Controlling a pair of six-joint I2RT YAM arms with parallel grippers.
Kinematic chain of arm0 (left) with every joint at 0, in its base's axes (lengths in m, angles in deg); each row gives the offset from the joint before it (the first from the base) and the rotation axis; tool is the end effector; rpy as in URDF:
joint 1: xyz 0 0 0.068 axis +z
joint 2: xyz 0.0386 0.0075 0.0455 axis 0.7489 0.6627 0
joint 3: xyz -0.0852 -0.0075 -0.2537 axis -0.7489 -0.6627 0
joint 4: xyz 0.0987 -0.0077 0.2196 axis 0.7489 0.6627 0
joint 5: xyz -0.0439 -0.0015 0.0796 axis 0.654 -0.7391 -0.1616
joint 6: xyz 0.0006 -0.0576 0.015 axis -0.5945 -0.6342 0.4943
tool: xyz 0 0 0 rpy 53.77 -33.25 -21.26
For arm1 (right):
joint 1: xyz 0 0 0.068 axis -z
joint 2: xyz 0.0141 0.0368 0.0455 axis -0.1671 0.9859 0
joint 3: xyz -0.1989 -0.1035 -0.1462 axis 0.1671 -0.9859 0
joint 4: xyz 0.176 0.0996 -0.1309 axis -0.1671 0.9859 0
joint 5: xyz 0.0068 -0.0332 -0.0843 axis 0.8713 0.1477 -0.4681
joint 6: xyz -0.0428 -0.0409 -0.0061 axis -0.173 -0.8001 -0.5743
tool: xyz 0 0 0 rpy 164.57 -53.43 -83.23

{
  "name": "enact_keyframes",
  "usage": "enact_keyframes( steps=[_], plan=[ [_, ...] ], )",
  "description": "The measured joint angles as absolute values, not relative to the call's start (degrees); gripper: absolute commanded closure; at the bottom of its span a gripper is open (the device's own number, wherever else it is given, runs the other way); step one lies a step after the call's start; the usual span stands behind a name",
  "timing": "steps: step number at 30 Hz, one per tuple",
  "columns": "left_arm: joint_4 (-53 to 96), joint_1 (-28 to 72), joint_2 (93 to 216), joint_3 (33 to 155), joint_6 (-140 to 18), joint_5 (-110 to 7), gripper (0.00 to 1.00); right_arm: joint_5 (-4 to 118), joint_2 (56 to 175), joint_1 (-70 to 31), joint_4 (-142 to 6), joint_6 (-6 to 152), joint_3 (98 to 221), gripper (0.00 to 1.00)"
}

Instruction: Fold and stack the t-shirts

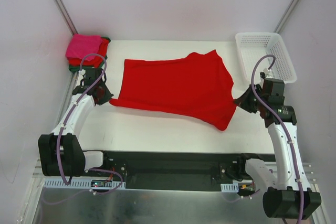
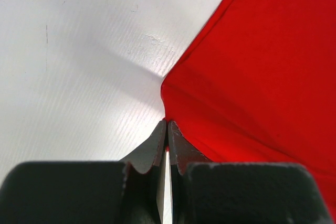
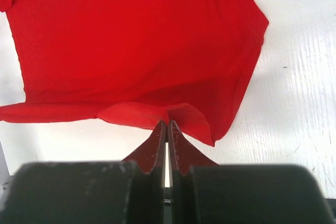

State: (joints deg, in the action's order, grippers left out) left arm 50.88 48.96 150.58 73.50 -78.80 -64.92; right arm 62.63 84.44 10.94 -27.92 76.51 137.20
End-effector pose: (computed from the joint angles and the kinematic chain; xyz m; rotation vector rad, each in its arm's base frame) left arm 0.2492 0.0059 0.2529 -0.6482 2.3062 -0.1299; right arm 0.1661 0.0061 0.3135 0.0967 2.2198 0.3405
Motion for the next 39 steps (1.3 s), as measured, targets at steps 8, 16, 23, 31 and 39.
enact_keyframes(
  steps=[8,16,23,31,39],
  plan=[
    [50.9,49.0,150.6,73.5,-78.8,-64.9,1.0,63.6,88.6,10.9,-30.5,77.4,140.9,0.99],
    [50.3,49.0,150.6,73.5,-78.8,-64.9,1.0,63.6,94.7,10.0,-33.8,78.3,145.5,0.99],
    [49.2,49.0,151.9,73.5,-78.8,-64.9,1.0,63.2,101.1,9.7,-36.9,78.3,150.9,0.99],
    [48.1,49.0,155.0,73.6,-78.8,-64.5,1.0,62.6,107.9,8.2,-40.2,78.0,155.1,0.99],
    [46.4,49.0,158.7,76.4,-78.9,-64.4,1.0,61.5,110.3,7.9,-41.2,77.6,155.2,0.99]
  ],
)
